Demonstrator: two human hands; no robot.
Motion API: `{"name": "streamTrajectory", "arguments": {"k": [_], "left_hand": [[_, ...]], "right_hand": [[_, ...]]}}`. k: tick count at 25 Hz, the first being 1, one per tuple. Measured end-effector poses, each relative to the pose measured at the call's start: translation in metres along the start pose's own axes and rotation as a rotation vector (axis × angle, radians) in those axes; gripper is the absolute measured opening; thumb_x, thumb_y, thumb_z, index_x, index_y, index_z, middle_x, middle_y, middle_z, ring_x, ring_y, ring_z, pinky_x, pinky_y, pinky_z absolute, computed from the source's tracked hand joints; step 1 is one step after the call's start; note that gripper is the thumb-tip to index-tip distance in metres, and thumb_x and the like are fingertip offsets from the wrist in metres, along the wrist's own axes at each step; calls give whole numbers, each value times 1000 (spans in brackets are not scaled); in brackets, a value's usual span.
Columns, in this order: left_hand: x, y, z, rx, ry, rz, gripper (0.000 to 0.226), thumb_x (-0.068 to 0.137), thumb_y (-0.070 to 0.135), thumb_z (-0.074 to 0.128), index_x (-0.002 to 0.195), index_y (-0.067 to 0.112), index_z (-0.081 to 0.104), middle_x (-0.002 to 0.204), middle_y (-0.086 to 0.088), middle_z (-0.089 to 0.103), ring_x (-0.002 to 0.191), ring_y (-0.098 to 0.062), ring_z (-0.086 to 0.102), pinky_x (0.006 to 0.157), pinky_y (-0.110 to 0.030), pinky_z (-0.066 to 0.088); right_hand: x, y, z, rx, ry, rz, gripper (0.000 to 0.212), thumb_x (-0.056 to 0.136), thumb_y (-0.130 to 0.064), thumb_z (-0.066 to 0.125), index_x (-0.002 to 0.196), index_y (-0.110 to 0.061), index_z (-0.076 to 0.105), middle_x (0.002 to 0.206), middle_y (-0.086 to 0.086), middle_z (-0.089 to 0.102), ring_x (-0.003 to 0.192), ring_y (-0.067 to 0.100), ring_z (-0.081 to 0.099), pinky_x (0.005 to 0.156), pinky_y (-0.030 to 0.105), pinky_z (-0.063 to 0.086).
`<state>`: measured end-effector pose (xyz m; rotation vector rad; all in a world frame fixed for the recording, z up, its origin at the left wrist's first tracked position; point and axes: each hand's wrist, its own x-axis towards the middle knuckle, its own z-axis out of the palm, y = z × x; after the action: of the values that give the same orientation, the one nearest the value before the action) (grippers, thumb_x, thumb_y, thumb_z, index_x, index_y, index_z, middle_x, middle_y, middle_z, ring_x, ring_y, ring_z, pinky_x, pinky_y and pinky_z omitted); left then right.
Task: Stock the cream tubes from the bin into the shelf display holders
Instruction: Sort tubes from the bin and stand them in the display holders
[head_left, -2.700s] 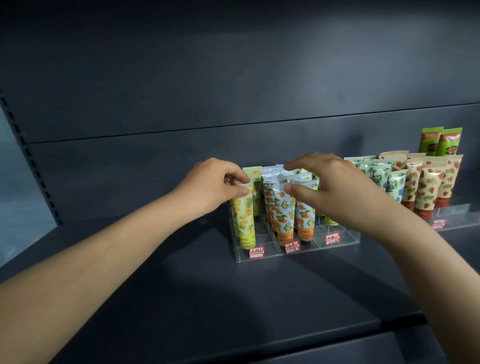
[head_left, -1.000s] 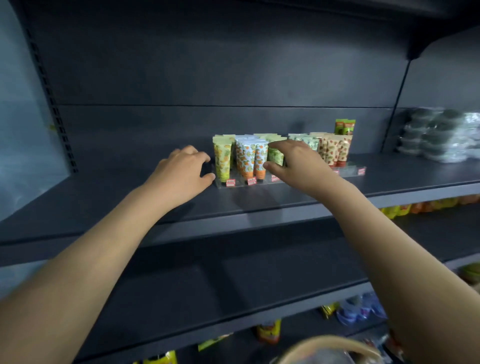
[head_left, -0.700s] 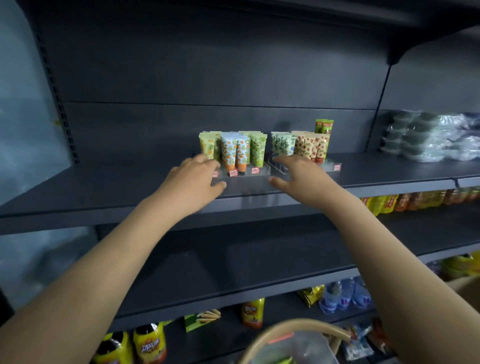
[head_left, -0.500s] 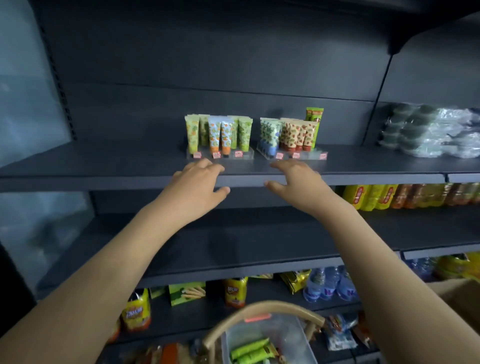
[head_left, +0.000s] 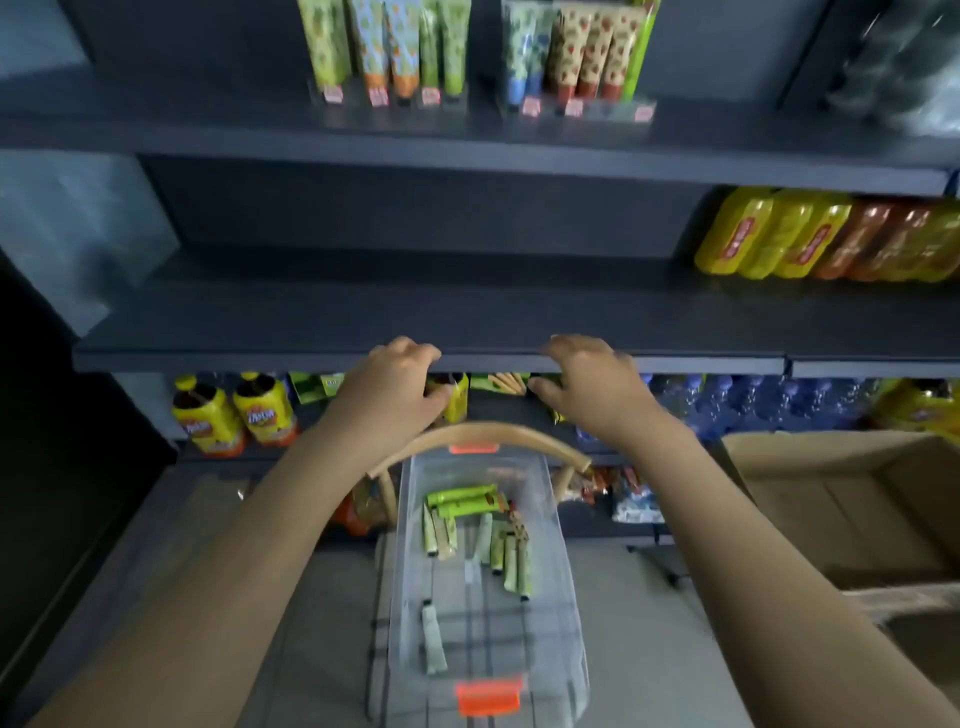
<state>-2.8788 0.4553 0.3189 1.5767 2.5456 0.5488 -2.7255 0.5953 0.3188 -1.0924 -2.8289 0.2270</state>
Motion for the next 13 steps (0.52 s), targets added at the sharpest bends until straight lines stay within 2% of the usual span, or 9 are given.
{"name": "streamTrajectory", "arguments": {"k": [3,5,9,13], "left_hand": [[-7,-14,56,-3,-93,5,39,92,30,50,126,12,51,125,-6,52,115,-24,49,90,-37,44],[-8,-29,97,2,-175,-17,40,91,31,51,126,11,51,124,-8,53,114,-25,50,90,-39,45],[-11,-59,180,-51,-340,-75,37,92,28,49,122,8,53,121,-12,55,111,-29,52,91,-42,45],[-20,-82,249,-174,-428,-213,32,92,21,49,118,4,56,115,-14,57,106,-29,55,88,-41,47]], "right_hand": [[-6,15,57,18,-113,53,45,91,-38,49,132,-18,48,137,4,46,129,26,39,103,43,32],[-7,21,97,28,-201,92,43,92,-37,49,130,-17,49,135,5,47,126,26,41,99,42,35],[-14,29,181,19,-382,167,42,94,-36,46,132,-18,47,136,5,48,133,29,35,105,42,34],[-22,35,256,84,-510,256,38,95,-32,45,129,-17,50,134,4,49,124,25,43,98,37,36]]}}
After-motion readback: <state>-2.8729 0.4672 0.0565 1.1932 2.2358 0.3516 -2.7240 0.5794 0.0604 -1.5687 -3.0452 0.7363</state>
